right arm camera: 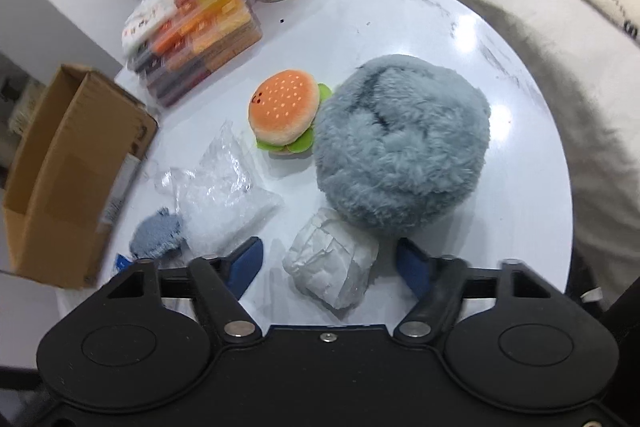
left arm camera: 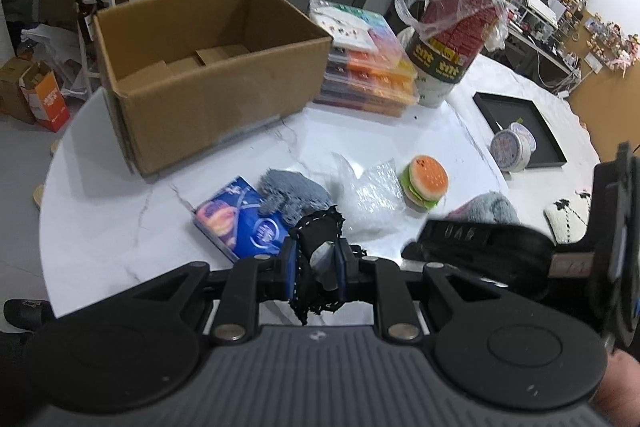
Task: Organize soft objects
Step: 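Close the right tool on the white paper ball while the left holds the scrunchie, then carry the scrunchie and paper ball in both tools over the cardboard box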
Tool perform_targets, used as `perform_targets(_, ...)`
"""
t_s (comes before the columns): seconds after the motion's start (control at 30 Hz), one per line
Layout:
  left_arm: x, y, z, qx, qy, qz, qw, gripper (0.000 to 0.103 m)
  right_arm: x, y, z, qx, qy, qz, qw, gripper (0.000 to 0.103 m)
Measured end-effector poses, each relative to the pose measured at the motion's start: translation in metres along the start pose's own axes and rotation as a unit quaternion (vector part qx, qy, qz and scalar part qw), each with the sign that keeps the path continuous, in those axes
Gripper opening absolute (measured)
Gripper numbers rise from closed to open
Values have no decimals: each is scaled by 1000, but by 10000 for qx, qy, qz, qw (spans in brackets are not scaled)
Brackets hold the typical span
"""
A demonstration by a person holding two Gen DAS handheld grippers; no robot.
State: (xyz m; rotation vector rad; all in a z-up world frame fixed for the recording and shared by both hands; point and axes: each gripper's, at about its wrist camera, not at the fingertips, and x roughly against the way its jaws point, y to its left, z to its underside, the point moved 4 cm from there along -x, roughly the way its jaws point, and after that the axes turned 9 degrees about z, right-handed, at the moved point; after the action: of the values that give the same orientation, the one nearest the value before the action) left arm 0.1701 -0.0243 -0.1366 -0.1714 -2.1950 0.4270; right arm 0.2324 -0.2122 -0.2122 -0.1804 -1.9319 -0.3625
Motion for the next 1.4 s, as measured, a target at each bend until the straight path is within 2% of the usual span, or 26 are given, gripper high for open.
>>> perform_targets(0.1,8,4,-4,15,-84,-50,10000,19,3,4,3,-54,141,-204,9997,48)
perform_targets(0.7,53,23,-30,121,-553,-265,9980,19,73,43,0,494,-326,-815,9949,48)
perform_targets(1.13,78,44,-55,40,-705,-522,9961,19,111,79,-7,974,-690,-1217,9854,48)
perform_targets(1.4,81,51,-74,-76,-772,-660,9948,19,119,103,-20,1292,-954,-1385,9773,48)
